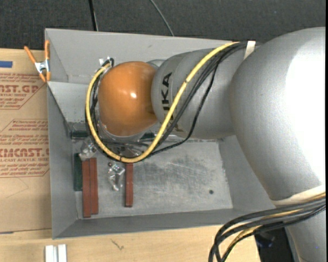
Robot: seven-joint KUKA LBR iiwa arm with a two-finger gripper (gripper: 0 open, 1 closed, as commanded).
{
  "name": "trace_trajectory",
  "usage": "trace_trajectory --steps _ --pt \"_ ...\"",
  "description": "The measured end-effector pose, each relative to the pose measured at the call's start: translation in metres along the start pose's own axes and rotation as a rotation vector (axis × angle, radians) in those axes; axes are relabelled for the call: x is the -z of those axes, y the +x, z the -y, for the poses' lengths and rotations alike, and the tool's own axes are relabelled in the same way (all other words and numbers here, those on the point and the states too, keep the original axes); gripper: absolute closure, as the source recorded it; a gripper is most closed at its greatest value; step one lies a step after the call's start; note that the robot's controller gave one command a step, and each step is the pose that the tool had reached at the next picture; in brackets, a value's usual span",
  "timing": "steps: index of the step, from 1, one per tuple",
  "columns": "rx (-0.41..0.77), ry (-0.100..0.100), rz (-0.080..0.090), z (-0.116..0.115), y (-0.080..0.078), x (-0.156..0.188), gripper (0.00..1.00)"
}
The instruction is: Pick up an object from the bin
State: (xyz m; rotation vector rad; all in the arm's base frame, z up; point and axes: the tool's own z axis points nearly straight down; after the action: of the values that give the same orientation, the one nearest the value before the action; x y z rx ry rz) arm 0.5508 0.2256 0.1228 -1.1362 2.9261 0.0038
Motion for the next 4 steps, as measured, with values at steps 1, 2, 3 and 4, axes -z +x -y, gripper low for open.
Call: trace_trajectory --steps 1,2,3,4 --pt "0.0 0.0 0.0 0.0 0.0 0.0 0.0" --pt "0.222 0.003 0.005 0.017 -0.008 -0.027 0.0" --pt "0.492 0.012 0.024 0.0 -0.003 -0.042 1.0" --pt "0.492 0.012 0.024 0.001 -0.002 -0.043 1.0"
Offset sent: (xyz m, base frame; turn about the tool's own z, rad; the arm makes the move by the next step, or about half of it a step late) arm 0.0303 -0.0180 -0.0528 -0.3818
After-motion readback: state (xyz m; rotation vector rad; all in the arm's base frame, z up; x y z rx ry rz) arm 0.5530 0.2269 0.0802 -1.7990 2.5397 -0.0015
